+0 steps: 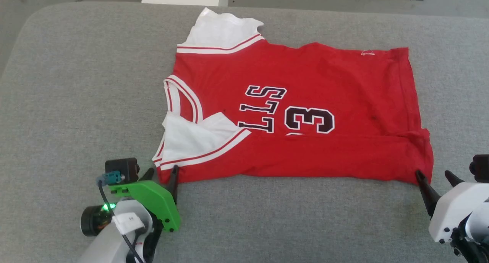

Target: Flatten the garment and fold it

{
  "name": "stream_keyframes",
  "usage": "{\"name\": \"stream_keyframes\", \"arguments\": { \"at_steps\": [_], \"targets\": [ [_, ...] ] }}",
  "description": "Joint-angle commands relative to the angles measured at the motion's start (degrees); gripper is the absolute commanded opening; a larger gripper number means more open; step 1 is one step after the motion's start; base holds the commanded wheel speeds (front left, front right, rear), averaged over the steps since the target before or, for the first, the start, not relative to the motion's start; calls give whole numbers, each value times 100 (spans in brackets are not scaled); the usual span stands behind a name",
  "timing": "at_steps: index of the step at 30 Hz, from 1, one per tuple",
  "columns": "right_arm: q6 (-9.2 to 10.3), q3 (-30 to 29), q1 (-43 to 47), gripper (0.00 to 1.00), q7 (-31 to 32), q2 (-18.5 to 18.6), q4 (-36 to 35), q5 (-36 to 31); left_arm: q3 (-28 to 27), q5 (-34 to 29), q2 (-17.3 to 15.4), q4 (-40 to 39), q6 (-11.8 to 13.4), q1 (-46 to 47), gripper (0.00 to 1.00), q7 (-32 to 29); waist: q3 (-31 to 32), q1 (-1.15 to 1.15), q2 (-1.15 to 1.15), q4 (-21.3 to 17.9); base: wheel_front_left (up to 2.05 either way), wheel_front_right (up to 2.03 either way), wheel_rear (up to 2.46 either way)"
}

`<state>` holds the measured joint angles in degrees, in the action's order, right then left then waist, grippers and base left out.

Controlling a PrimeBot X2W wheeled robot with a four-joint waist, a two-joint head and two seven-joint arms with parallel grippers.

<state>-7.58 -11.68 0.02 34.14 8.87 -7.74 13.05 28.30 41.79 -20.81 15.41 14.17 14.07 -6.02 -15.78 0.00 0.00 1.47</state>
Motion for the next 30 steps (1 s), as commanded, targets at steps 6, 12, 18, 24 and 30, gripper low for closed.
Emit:
{"name": "stream_keyframes", "arguments": {
  "at_steps": [6,12,18,24,30],
  "targets": [
    [9,-106,-26,100,95,-9,-44,-146,138,126,145,243,-243,-91,0,94,127,0,0,70,0,0,0],
    [9,-229,-195,100,323,-153,272,-366,28,-45,160,-14,-312,-105,0,852,331,0,0,236,0,0,0],
    [9,-501,-570,100,416,-324,924,-625,44,-224,125,-491,-323,-140,0,1241,302,0,0,378,0,0,0],
    [9,-431,-748,100,543,-379,1581,-700,113,-321,113,-751,-278,-105,0,1266,110,0,0,509,0,0,0],
    [9,-129,-712,0,607,-307,1966,-550,190,-330,128,-749,-287,-54,0,1194,16,0,0,577,0,0,0]
  ]
}}
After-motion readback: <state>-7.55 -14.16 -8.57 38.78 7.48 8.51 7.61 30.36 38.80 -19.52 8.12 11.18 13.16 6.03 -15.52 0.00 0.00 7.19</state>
